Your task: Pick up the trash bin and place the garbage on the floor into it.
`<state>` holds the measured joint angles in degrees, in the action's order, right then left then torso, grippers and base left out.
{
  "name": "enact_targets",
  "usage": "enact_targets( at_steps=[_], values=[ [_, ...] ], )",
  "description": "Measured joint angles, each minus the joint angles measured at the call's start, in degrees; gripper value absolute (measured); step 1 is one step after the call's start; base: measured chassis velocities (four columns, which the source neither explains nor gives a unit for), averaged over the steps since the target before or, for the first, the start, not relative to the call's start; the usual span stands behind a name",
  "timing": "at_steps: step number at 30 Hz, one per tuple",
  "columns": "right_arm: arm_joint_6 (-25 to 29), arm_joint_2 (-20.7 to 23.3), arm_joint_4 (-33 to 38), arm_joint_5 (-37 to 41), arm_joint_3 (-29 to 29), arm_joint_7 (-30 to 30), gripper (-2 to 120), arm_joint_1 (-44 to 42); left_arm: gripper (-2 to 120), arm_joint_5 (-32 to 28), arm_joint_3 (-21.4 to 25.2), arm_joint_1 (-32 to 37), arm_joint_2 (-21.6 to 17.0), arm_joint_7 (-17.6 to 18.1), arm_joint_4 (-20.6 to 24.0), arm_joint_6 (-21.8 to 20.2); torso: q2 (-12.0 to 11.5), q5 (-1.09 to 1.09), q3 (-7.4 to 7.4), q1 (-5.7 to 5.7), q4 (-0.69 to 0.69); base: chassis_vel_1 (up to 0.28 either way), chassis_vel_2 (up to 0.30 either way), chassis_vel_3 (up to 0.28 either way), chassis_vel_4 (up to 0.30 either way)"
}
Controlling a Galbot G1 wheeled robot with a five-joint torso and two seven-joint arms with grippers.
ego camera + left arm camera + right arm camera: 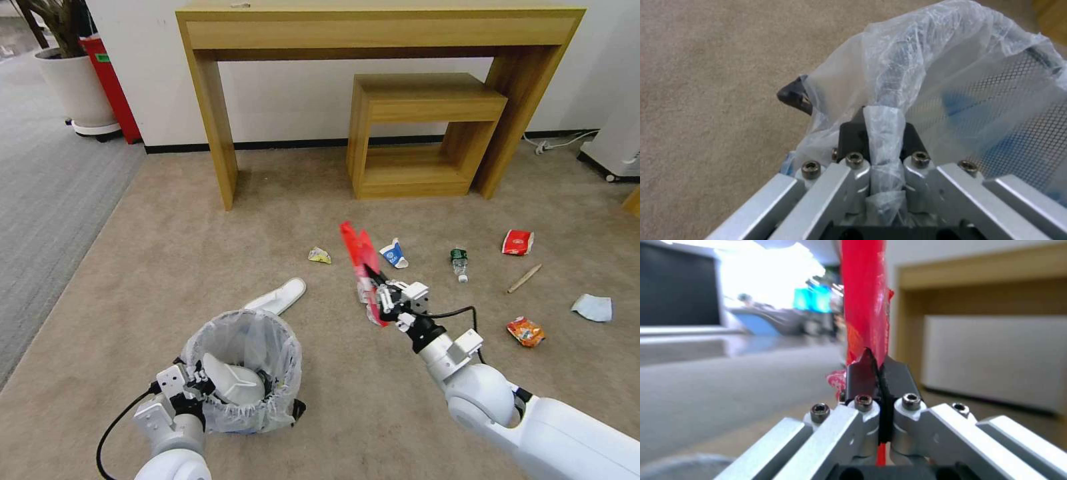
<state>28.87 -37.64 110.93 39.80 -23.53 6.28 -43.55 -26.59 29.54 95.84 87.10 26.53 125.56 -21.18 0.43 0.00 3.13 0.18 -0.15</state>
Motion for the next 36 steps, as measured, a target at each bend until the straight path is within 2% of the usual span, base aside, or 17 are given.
enact_targets(
  at_steps=[1,4,15,23,36],
  values=[
    [0.00,0.00,0.00,0.00,0.00,0.00,0,0.00,2,0.00,0.00,0.00,0.00,0.00,0.00,0.00,0.00,0.00,0.00,0.00,0.00,0.000,0.000,0.000,0.000],
    [3.91,-1.53,-1.52,1.67,-5.97,-5.71,0,6.82,2,1.06,-0.45,0.69,0.62,-0.23,0.78,-0.02,0.00,-0.01,0.00,0.00,0.02,0.000,0.000,0.000,0.000],
    [7.46,-6.62,-7.05,4.19,-17.05,-16.20,0,15.48,2,3.09,-0.94,2.48,2.05,-0.72,2.62,0.03,0.00,-0.01,0.00,0.00,0.00,0.000,0.000,0.000,0.000],
    [8.67,-12.72,-13.95,2.81,-25.56,-17.24,0,20.50,2,3.98,-0.99,4.08,2.77,-1.08,4.56,0.15,0.00,-0.01,0.00,0.00,0.01,0.000,0.000,0.000,0.000],
    [9.64,-18.04,-22.75,-1.08,-30.66,-17.02,0,21.27,2,5.68,-2.29,6.12,3.39,-1.77,6.41,0.28,0.00,-0.01,0.00,0.00,0.01,0.000,0.000,0.000,0.000]
  ],
)
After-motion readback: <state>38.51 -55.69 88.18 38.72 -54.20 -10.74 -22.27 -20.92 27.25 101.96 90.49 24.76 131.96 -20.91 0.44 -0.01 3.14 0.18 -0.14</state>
